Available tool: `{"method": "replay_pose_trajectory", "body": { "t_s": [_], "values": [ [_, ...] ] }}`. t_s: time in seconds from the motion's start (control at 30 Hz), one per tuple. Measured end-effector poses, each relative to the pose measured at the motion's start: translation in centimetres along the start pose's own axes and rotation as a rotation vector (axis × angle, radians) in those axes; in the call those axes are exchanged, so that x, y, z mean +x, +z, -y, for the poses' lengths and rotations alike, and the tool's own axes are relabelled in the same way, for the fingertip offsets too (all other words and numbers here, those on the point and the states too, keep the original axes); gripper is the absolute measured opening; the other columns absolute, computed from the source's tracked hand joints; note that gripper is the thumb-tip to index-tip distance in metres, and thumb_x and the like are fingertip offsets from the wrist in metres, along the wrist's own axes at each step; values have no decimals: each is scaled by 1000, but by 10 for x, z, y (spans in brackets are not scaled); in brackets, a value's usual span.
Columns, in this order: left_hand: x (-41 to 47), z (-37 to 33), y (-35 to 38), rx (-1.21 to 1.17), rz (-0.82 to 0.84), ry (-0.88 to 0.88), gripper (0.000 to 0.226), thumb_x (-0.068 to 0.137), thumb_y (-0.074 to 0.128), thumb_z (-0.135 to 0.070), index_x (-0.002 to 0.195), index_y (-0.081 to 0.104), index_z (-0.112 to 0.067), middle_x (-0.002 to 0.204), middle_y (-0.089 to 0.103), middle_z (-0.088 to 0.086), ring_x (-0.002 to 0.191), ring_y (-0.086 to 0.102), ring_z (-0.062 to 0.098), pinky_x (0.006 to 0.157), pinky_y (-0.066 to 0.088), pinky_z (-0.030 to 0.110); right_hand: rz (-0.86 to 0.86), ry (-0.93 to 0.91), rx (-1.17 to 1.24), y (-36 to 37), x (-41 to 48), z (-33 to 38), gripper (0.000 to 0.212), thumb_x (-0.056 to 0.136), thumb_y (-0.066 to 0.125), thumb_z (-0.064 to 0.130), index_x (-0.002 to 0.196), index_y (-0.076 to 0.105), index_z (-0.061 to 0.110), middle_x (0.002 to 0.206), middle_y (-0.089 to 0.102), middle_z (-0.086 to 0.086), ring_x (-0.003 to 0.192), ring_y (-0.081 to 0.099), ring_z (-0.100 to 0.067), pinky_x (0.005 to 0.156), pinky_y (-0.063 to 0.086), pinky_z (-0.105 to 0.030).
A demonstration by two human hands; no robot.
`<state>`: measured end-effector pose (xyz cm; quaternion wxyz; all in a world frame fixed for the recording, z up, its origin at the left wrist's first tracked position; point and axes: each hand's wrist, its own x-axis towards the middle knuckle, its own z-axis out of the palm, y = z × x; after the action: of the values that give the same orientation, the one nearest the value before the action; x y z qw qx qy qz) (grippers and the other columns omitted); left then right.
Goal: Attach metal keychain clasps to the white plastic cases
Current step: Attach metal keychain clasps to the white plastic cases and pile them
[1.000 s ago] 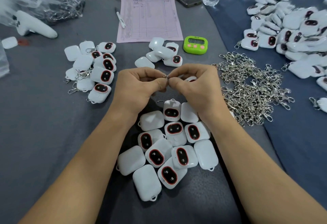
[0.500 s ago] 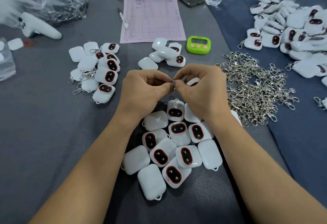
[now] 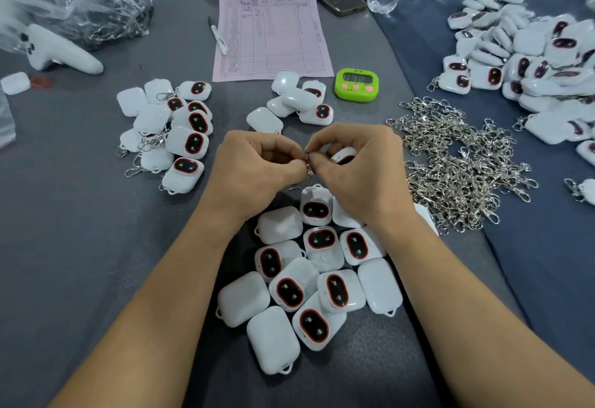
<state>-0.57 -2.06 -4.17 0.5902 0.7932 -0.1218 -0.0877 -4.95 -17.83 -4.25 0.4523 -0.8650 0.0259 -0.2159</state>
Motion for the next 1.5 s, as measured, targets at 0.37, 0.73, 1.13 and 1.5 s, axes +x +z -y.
{"method": "replay_pose_trajectory", "body": {
  "t_s": [0.37, 0.73, 1.13, 1.5],
  "values": [
    [6, 11, -10, 677, -527, 248, 5, 72, 69, -32, 71, 72, -28, 56, 61, -13, 57, 57, 13, 54, 36, 23, -64, 698, 644, -17, 24, -8, 24, 95, 64, 32, 83, 74, 14, 63, 64, -6, 50, 40, -16, 46, 31, -24],
    [11, 13, -2, 692, -95, 255, 12, 74, 75, -37, 84, 78, -33, 65, 66, -10, 67, 61, 18, 65, 51, 33, 27, 357, 415, -5, 19, -21, 36, 76, 79, -2, 101, 70, 22, 84, 77, -1, 74, 74, -17, 71, 63, -39],
    [13, 16, -6, 561, 6, 269, 27, 70, 72, -36, 96, 74, -41, 71, 63, -37, 70, 61, -8, 64, 44, 8, 153, 258, 149, 7, 16, -19, 18, 86, 71, 18, 96, 66, 31, 61, 66, 1, 50, 62, -13, 56, 50, -30],
    [13, 19, -4, 568, -3, 260, 15, 74, 72, -37, 88, 78, -37, 62, 67, -15, 69, 61, 1, 59, 43, 14, 213, 182, 7, 4, 18, -17, 12, 83, 74, 20, 89, 69, 29, 62, 61, 10, 55, 50, -6, 56, 43, -18]
  ]
}}
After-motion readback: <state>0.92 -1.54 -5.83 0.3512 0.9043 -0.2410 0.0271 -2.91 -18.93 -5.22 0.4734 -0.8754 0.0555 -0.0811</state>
